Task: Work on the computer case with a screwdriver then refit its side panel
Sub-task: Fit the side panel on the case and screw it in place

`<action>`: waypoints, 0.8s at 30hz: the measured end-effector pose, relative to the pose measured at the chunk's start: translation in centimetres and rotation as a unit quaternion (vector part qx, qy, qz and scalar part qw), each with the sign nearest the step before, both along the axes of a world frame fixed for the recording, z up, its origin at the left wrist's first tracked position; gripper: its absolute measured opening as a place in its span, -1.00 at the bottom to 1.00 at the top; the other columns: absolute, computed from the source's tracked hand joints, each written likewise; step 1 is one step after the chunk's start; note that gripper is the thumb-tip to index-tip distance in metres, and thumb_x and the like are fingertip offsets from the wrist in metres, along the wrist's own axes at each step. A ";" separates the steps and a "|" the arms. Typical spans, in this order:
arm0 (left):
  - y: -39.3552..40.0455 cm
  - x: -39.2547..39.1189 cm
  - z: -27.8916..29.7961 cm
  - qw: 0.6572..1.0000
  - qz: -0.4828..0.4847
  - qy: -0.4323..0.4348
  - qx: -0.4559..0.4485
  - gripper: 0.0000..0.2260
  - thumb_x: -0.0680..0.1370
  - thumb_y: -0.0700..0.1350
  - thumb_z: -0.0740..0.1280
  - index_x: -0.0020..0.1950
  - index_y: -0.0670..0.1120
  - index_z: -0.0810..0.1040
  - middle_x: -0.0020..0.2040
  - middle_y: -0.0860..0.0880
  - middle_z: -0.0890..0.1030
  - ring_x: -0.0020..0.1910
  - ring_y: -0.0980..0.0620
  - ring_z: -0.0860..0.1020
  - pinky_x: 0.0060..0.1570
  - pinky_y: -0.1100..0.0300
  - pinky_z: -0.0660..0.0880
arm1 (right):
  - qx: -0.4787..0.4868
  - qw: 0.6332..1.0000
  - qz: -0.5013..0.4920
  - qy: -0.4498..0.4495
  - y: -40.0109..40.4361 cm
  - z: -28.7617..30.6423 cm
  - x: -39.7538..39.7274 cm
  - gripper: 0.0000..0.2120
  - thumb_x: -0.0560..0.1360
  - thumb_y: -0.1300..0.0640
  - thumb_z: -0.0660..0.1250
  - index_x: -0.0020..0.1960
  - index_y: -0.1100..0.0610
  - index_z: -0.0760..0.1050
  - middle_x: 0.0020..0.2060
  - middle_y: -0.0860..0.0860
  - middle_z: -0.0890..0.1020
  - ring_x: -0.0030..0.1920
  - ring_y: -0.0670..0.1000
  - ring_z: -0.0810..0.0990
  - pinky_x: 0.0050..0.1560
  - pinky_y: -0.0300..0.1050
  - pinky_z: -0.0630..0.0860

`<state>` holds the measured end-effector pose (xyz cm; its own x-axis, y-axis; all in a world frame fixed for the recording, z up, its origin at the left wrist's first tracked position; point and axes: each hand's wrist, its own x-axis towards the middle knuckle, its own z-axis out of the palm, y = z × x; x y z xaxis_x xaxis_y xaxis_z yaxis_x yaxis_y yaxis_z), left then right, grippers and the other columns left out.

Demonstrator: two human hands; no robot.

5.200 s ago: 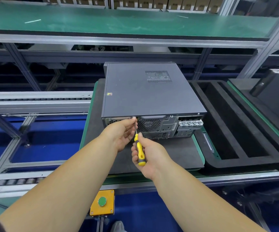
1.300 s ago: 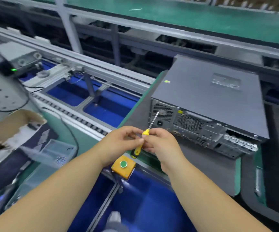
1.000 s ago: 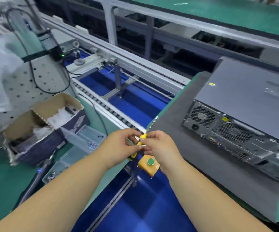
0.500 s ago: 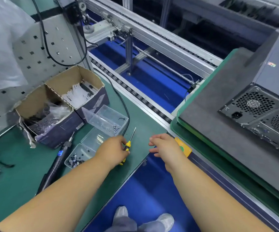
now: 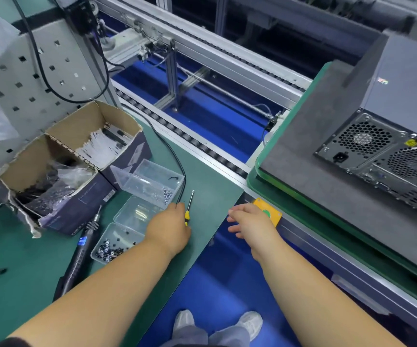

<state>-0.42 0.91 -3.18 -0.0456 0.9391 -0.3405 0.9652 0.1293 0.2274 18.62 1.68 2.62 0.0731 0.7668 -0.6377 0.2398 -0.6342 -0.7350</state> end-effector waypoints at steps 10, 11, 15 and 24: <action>2.0 5.9 2.4 0.962 -0.207 -0.142 0.106 -0.43 0.52 0.02 0.34 0.49 0.00 0.27 0.35 -0.02 0.35 0.32 -0.05 0.34 0.32 0.13 0.27 | 0.071 0.954 0.076 -0.280 -1.7 -2.1 5.4 -0.68 0.51 0.00 0.34 0.25 -0.12 0.47 0.21 -0.03 0.41 0.03 0.13 0.57 -0.07 -0.02 0.57; 2.0 6.6 2.2 0.959 -0.228 -0.144 0.091 -0.40 0.51 0.03 0.35 0.52 0.01 0.23 0.39 -0.01 0.33 0.36 -0.05 0.32 0.35 0.13 0.26 | 0.068 0.945 0.098 -0.305 -2.1 -2.5 6.1 -0.58 0.50 -0.02 0.35 0.34 -0.14 0.41 0.27 -0.01 0.38 0.13 0.13 0.52 0.05 0.02 0.55; 2.5 8.8 1.2 0.949 -0.300 -0.096 0.014 -0.26 0.52 0.04 0.36 0.59 0.04 0.03 0.57 -0.01 0.10 0.51 -0.06 0.13 0.46 0.09 0.13 | 0.043 0.940 0.158 -0.299 -3.3 -3.9 7.8 -0.29 0.51 -0.02 0.37 0.56 -0.18 0.11 0.51 -0.02 0.20 0.43 0.12 0.28 0.28 -0.01 0.43; 2.4 10.6 0.5 0.936 -0.345 0.015 -0.063 -0.21 0.56 0.09 0.31 0.61 -0.02 -0.11 0.61 -0.02 -0.04 0.56 -0.05 0.04 0.51 0.00 0.05 | 0.070 0.877 0.296 -0.371 -3.5 -4.5 8.2 -0.19 0.56 -0.05 0.29 0.61 -0.13 -0.16 0.45 0.06 0.33 0.36 0.16 0.35 0.29 0.06 0.42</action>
